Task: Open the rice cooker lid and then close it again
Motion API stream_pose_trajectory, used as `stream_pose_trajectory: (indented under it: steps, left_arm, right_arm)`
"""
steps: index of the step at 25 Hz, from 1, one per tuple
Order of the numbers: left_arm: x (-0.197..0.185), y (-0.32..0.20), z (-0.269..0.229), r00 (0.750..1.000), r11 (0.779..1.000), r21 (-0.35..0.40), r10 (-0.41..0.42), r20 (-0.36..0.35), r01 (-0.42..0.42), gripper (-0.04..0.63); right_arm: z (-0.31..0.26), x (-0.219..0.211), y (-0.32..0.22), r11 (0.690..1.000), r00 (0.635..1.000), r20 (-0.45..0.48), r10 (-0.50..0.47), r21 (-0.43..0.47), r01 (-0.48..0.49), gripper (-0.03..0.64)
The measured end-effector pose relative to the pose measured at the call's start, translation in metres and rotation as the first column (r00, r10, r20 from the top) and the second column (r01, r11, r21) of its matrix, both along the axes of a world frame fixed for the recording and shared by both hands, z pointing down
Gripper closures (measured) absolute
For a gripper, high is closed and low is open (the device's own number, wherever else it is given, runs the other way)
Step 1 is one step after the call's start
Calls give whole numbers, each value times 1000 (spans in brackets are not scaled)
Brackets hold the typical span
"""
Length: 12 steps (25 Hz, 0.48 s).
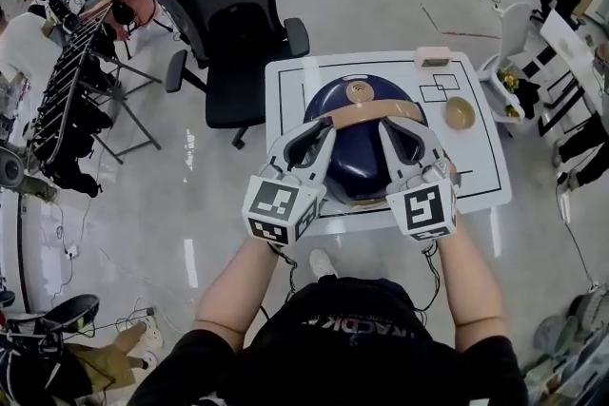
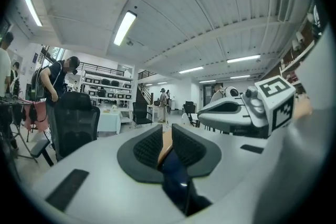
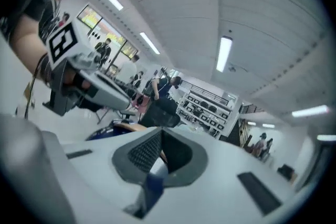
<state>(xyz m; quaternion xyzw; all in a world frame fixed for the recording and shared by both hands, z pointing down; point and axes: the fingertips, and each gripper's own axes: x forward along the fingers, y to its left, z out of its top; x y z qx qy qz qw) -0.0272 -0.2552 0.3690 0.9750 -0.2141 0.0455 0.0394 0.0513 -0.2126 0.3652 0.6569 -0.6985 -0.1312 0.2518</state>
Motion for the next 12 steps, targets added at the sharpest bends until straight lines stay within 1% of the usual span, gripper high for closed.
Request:
stream_pose_trajectory:
  steps: [1, 2, 3, 5, 6, 7, 8, 12]
  left_arm:
    - [0, 5, -4, 1000, 1000, 4, -9, -4, 9, 537]
    - [0, 11, -8, 1000, 1000, 8, -19, -8, 19, 541]
    - [1, 17, -11, 999, 999, 12, -30, -14, 30, 549]
    - [2, 32, -17, 998, 998, 20, -52, -27, 53, 558]
    - [3, 40, -19, 997, 998, 24, -63, -33, 64, 566]
    - [4, 49, -21, 997, 997, 28, -74, -39, 75, 578]
    - [5, 58, -22, 995, 996, 29, -85, -46, 87, 586]
    - [16, 102, -25, 991, 992, 24, -123, -56, 125, 592]
  right_arm:
    - [-9, 4, 6, 1000, 995, 104, -10, 29, 7, 615]
    - [-16, 9, 12, 998, 979, 204, -27, 56, 16, 615]
    - [-24, 14, 19, 996, 955, 293, -51, 81, 28, 615]
    - [-34, 23, 35, 991, 898, 428, -107, 123, 59, 615]
    - [-37, 25, 43, 988, 874, 469, -131, 137, 75, 615]
    - [-38, 28, 52, 985, 857, 492, -151, 145, 90, 615]
    - [-38, 30, 60, 983, 850, 500, -167, 149, 105, 615]
    - [-36, 37, 97, 978, 848, 488, -206, 137, 158, 615]
